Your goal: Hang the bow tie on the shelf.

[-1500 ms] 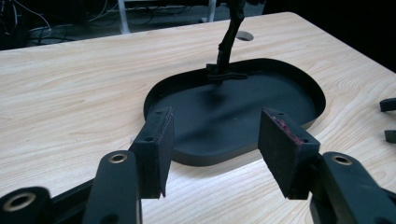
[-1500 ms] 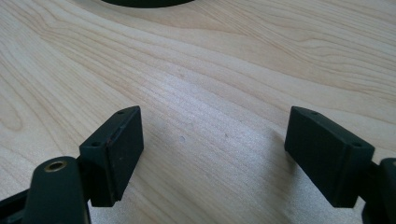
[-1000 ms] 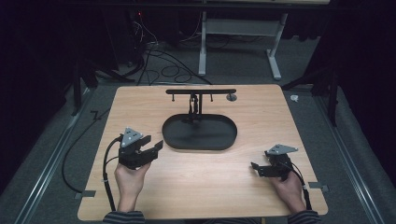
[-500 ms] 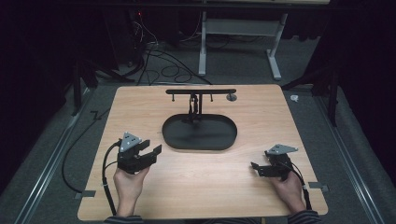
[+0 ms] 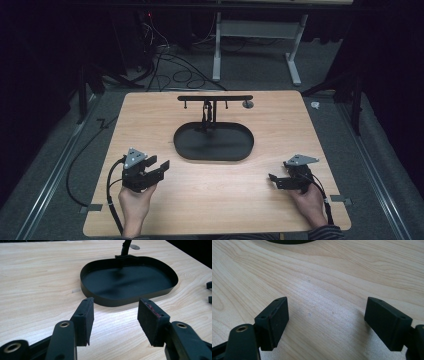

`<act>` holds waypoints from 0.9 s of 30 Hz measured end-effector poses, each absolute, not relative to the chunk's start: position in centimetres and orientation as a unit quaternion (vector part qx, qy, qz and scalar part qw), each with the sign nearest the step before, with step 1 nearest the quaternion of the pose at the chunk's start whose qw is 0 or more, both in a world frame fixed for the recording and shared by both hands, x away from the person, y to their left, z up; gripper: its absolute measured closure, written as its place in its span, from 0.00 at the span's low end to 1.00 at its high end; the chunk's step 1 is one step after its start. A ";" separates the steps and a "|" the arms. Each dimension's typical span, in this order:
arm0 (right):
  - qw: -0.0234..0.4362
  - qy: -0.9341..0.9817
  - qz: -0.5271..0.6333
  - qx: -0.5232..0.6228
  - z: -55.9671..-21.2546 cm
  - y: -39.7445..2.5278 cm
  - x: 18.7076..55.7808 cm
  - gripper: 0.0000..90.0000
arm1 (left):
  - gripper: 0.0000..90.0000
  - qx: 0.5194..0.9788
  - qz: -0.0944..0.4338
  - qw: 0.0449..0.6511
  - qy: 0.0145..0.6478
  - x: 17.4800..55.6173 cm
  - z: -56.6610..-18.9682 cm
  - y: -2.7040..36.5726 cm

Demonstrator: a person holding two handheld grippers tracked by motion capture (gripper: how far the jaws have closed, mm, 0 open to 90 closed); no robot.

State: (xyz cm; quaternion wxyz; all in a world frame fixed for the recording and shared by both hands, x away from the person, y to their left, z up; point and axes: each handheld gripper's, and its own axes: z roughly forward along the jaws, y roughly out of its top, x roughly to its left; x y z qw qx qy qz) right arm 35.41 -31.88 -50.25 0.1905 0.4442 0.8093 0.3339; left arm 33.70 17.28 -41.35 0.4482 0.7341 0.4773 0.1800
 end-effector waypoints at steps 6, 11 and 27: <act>0.190 0.809 0.334 0.444 -50.2 -31.9 35.4 0.23 | 0.52 0.730 0.177 0.449 0.484 33.4 -41.9 17.4; 0.191 0.809 0.334 0.444 -50.2 -31.9 35.4 0.23 | 0.52 0.729 0.176 0.447 0.487 33.3 -42.4 17.6; 0.191 0.809 0.334 0.444 -50.3 -31.9 35.4 0.23 | 0.52 0.722 0.167 0.443 0.504 33.0 -44.2 17.9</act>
